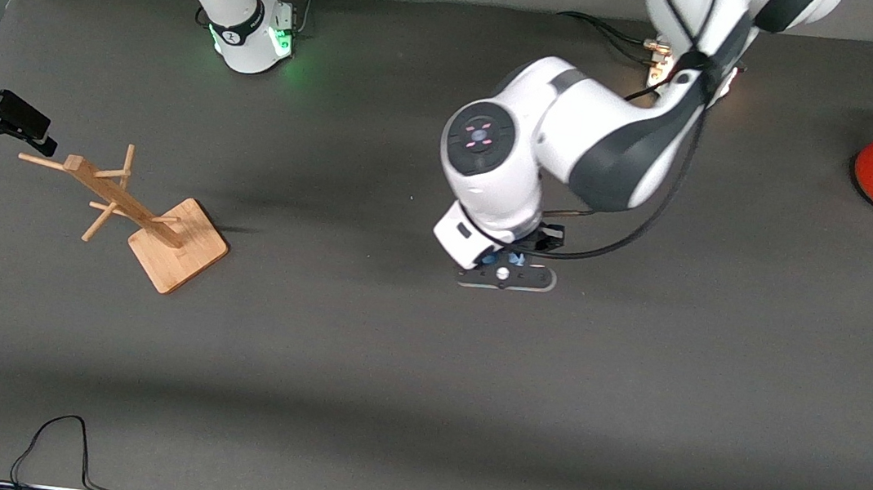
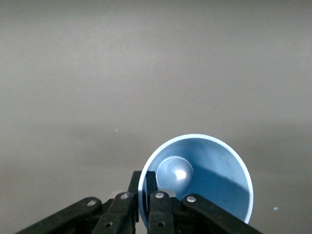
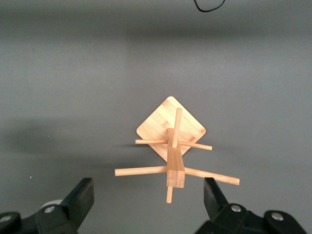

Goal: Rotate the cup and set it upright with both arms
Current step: 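Rotate the cup upright with the left gripper and set it down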

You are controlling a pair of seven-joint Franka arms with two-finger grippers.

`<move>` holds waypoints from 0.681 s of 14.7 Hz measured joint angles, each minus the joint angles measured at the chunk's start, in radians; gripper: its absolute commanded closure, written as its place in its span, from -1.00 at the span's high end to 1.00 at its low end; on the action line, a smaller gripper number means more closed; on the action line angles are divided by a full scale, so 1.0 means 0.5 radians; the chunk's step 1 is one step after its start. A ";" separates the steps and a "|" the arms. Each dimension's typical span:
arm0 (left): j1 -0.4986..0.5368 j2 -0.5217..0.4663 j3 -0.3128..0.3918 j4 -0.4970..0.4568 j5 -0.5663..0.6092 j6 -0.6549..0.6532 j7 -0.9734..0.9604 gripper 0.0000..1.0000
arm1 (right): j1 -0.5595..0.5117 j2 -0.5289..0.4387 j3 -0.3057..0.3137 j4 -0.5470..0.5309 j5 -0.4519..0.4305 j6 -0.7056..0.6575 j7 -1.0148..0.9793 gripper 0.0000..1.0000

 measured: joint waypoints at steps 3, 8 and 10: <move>0.054 -0.270 0.007 -0.625 -0.082 0.629 -0.125 -1.00 | 0.000 -0.004 0.002 0.003 -0.022 0.000 0.000 1.00; 0.053 -0.380 0.009 -1.353 -0.102 1.527 -0.508 -1.00 | 0.000 -0.007 0.004 -0.001 -0.032 -0.003 0.000 1.00; 0.047 -0.373 0.008 -1.499 -0.101 1.737 -0.605 -1.00 | 0.003 -0.007 0.009 -0.003 -0.032 -0.009 0.005 1.00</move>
